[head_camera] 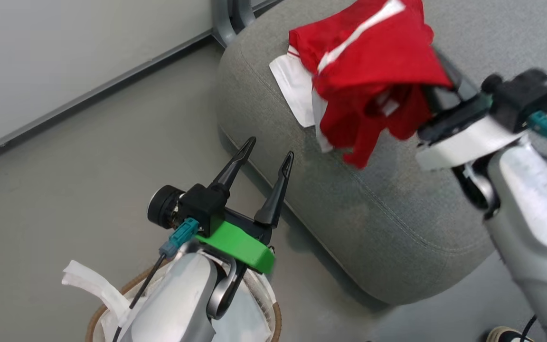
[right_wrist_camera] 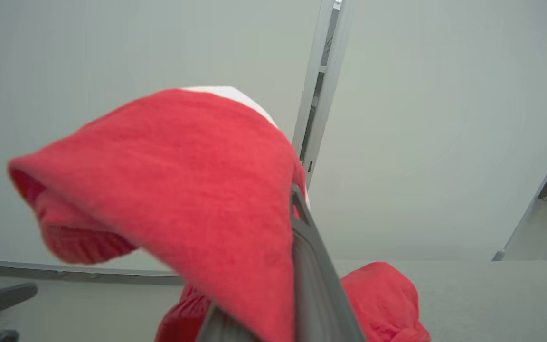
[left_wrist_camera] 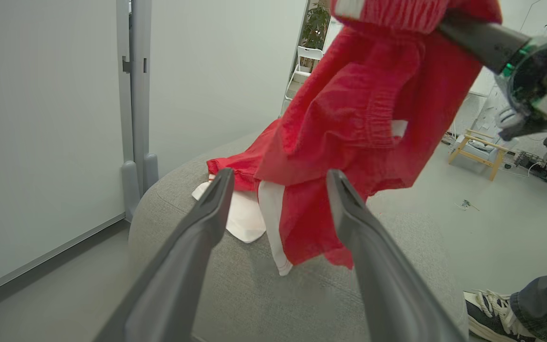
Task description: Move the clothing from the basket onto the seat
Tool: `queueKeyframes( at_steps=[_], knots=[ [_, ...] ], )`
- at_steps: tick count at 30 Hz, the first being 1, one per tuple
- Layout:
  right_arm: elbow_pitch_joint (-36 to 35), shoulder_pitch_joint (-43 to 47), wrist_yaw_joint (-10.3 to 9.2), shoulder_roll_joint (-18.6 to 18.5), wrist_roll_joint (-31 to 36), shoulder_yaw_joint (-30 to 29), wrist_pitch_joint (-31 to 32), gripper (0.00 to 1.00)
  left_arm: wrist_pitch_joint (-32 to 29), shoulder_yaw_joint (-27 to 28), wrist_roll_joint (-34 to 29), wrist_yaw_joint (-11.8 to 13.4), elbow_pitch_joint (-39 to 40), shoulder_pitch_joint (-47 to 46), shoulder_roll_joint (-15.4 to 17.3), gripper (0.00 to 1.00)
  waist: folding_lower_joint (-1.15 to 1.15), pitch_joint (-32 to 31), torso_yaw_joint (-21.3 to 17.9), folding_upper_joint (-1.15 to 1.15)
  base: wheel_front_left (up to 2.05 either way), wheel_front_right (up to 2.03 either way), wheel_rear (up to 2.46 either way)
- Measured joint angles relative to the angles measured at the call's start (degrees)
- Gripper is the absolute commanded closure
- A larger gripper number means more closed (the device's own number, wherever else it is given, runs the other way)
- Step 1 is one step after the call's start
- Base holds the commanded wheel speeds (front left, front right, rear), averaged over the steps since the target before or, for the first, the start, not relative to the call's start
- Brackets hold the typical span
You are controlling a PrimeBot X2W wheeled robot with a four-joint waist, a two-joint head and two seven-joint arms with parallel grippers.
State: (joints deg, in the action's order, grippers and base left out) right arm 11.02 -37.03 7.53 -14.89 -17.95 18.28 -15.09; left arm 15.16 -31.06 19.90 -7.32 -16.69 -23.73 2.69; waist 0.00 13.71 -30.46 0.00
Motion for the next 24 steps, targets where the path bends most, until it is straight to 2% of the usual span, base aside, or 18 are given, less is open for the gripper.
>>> queueKeyframes(
  at_steps=[5, 10, 16, 19, 22, 24],
  knots=[
    [1.4, -10.6, -0.01, -4.3, 1.7, -4.6, 0.0, 1.0, 0.0, -0.5, -1.5, 0.0, -0.3, -1.5, 0.6, 0.0, 0.0, 4.6, -0.5, 0.0, 0.0, 0.0, 0.0],
    [7.3, -17.4, 0.0, -8.4, 4.6, -10.7, -0.1, 1.0, 0.0, -2.4, -1.8, -0.1, -0.5, -4.6, 1.7, 0.0, 0.0, 9.5, 0.0, 0.0, 0.0, 0.0, 0.0],
    [16.7, -20.0, 0.0, -10.4, 7.7, -18.0, -0.1, 1.0, 0.0, -3.6, -1.6, -0.1, -0.7, -7.3, 2.1, 0.0, 0.0, 14.4, 2.3, 0.0, 0.0, 0.0, 0.0],
    [20.6, -19.2, 0.0, -9.7, 10.1, -20.3, 0.0, 1.0, 0.0, -3.7, -1.4, -0.1, -0.7, -8.0, 2.3, 0.0, 0.01, 16.2, 3.9, 0.0, 0.0, 0.0, 0.0],
    [23.7, -17.1, 0.0, -7.6, 10.9, -23.0, 0.0, 0.0, 0.0, -4.0, -1.0, -0.1, -0.1, -8.8, 2.6, 0.0, 0.01, 18.0, 5.5, 0.0, 0.0, 0.0, 0.0],
    [25.2, -15.0, 0.0, -5.8, 11.3, -24.4, 0.0, 0.0, 0.0, -3.8, -0.9, -0.1, -0.1, -9.0, 3.0, 0.0, 0.01, 18.9, 6.6, 0.0, 0.0, 0.0, 0.0]
  ],
)
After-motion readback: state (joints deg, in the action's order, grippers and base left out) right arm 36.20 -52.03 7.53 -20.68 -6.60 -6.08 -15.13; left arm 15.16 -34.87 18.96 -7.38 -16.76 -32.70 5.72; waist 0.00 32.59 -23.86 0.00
